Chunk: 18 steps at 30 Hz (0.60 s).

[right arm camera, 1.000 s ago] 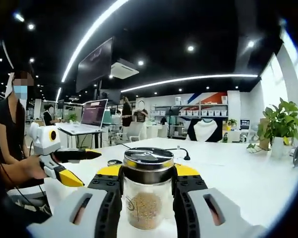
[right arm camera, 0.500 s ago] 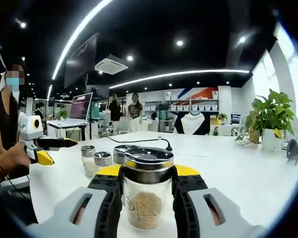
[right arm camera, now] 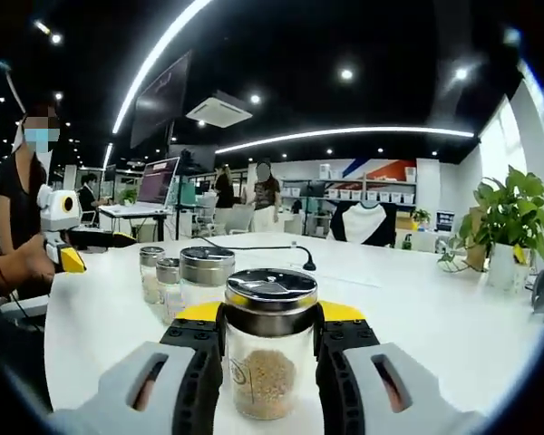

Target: Rotate the seasoning bottle until the label or dispensing opening points toward the visible target arrow and the bottle remains upright within the marked orientation range

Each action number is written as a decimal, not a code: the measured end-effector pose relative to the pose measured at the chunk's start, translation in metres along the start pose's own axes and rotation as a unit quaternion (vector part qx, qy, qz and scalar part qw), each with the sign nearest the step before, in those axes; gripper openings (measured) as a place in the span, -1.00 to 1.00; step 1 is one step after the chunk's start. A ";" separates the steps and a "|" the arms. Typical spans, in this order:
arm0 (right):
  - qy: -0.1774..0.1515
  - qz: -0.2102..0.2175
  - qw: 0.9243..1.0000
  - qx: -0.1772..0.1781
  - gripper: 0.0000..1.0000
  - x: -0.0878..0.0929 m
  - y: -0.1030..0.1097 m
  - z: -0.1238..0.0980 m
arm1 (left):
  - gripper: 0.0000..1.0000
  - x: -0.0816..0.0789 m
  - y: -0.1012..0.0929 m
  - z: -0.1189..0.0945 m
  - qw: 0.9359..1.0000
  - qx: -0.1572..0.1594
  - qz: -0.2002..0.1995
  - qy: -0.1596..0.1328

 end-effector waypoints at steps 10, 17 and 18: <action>0.005 0.007 1.000 -0.028 -0.27 0.003 -0.012 0.003 | 0.99 -0.001 -0.001 0.000 1.000 -0.004 0.009 0.003; -0.006 0.009 0.999 -0.040 -0.26 0.005 -0.012 0.003 | 0.99 0.003 0.000 -0.001 1.000 -0.008 0.009 0.009; -0.006 0.010 0.999 -0.040 -0.26 0.004 -0.012 0.003 | 0.99 0.003 0.000 -0.001 1.000 -0.009 0.009 0.009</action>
Point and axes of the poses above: the point that each gripper's makers call its tool centre point, and the gripper's own axes: z roughly forward along the fingers, y roughly to its left, x roughly out of its underside, the point moved 5 cm from there along -z, roughly backward along the fingers, and after that the axes turned 4 degrees about x, right-handed, at the moved point
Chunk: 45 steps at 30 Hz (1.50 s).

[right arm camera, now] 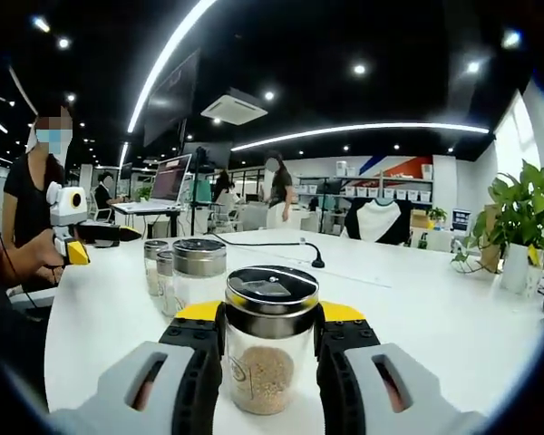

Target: Rotate the seasoning bottle until the label or dispensing opening points toward the visible target arrow and the bottle remains upright within the marked orientation range

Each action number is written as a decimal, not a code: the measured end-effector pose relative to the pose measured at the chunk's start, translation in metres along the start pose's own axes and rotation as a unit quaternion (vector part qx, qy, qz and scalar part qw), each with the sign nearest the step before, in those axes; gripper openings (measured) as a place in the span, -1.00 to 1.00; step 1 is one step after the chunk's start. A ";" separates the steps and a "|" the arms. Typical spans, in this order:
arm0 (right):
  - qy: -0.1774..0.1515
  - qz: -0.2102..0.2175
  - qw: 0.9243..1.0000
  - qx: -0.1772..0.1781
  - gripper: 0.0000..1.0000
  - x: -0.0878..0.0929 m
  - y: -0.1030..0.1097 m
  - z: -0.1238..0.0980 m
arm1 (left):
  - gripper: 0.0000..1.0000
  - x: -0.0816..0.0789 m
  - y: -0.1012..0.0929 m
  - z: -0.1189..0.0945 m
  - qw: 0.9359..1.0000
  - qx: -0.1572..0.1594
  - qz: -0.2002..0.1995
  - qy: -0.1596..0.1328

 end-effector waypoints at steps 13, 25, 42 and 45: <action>-0.006 -0.005 1.000 0.005 -0.26 -0.002 -0.004 0.004 | 0.99 -0.004 0.002 0.001 1.000 -0.004 0.006 -0.002; 0.006 -0.028 1.000 0.005 -0.23 0.001 -0.005 0.007 | 0.99 0.000 0.000 -0.001 1.000 -0.003 0.005 -0.001; -0.015 -0.027 0.998 0.055 0.18 -0.004 0.001 -0.021 | 0.99 -0.001 0.007 -0.005 1.000 -0.014 0.002 -0.004; -0.052 0.014 0.996 0.067 0.29 -0.009 0.010 -0.038 | 0.99 -0.001 0.006 -0.005 1.000 -0.013 -0.003 -0.004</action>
Point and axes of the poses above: the point that each gripper's makers call its tool centre point, and the gripper's own axes: z roughly forward along the fingers, y roughly to its left, x roughly out of its underside, the point moved 5 cm from there along -z, roughly backward along the fingers, and after that the axes turned 4 degrees about x, right-handed, at the moved point
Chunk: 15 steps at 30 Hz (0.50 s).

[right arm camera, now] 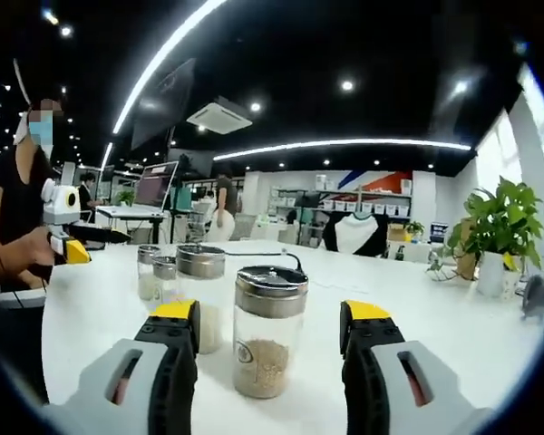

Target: Rotate the seasoning bottle until the label or dispensing opening points toward the visible target arrow and the bottle remains upright within the marked orientation range

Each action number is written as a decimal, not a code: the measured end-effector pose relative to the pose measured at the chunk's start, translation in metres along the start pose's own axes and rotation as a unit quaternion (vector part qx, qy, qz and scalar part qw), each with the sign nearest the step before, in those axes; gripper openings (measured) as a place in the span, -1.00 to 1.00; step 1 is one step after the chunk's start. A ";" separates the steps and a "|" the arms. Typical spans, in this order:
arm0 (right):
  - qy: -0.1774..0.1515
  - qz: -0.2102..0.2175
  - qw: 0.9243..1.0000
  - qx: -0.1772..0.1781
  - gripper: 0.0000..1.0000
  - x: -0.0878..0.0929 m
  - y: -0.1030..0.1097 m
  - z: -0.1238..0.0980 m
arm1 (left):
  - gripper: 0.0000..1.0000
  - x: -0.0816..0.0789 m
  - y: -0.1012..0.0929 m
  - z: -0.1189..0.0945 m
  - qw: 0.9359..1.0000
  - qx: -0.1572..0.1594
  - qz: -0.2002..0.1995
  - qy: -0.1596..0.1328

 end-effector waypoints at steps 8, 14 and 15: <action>0.003 0.019 1.000 0.007 0.76 0.007 0.020 -0.013 | 0.99 0.001 -0.002 0.003 1.000 -0.001 0.001 0.014; 0.009 0.016 0.999 0.026 0.99 0.011 0.038 -0.027 | 0.99 0.018 -0.018 -0.021 0.999 -0.016 -0.014 0.025; 0.006 0.018 1.000 0.018 0.99 0.011 0.044 -0.033 | 0.99 0.019 -0.021 -0.026 0.999 -0.021 -0.017 0.024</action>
Point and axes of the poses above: the point that each gripper's makers call its tool centre point, and the gripper's own axes: z roughly forward along the fingers, y roughly to its left, x roughly out of its underside, the point moved 5 cm from there along -z, roughly backward along the fingers, and after that the axes turned 4 degrees about x, right-handed, at the moved point
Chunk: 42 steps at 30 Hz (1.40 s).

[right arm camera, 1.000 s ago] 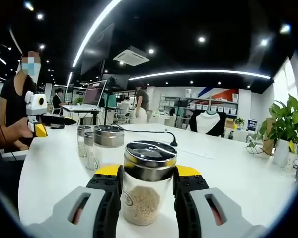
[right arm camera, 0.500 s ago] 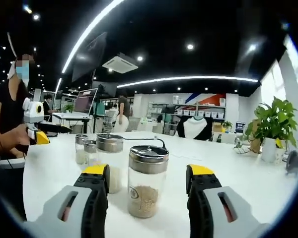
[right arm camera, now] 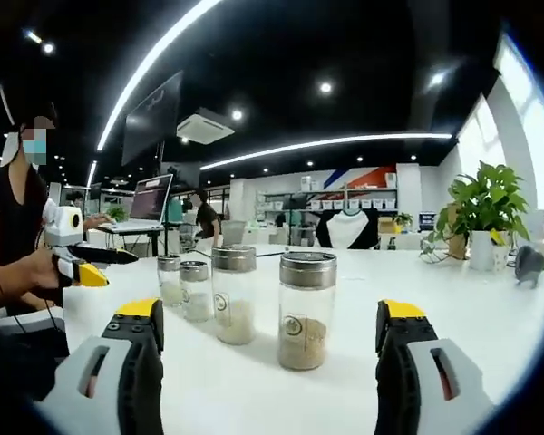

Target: Rotate the seasoning bottle until the label or dispensing opening points toward the visible target arrow and the bottle remains upright within the marked orientation range

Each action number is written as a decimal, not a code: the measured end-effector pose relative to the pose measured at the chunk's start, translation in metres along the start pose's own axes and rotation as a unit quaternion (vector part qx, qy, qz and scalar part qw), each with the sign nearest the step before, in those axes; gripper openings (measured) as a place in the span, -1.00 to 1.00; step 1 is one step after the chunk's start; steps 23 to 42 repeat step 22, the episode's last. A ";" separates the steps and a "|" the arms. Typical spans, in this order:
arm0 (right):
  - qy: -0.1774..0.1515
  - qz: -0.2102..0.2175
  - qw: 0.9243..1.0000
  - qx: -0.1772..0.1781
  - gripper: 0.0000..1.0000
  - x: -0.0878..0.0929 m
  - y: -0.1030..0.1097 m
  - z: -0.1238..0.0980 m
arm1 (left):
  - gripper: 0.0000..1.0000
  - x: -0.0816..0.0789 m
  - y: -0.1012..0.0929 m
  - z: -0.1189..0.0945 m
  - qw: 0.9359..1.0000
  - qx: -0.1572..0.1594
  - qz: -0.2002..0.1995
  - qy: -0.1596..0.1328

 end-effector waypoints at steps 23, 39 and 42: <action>0.028 -0.024 0.999 -0.012 0.99 0.002 0.043 -0.072 | 1.00 -0.005 -0.055 -0.067 0.999 -0.030 0.012 -0.024; 0.028 -0.024 0.999 -0.012 0.99 0.002 0.043 -0.072 | 1.00 -0.005 -0.055 -0.067 0.999 -0.030 0.012 -0.024; 0.028 -0.024 0.999 -0.012 0.99 0.002 0.043 -0.072 | 1.00 -0.005 -0.055 -0.067 0.999 -0.030 0.012 -0.024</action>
Point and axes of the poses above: the point that each gripper's makers call its tool centre point, and the gripper's own axes: z roughly forward along the fingers, y roughly to its left, x roughly out of its underside, the point moved 5 cm from there along -z, roughly backward along the fingers, and after that the axes turned 4 degrees about x, right-handed, at the moved point
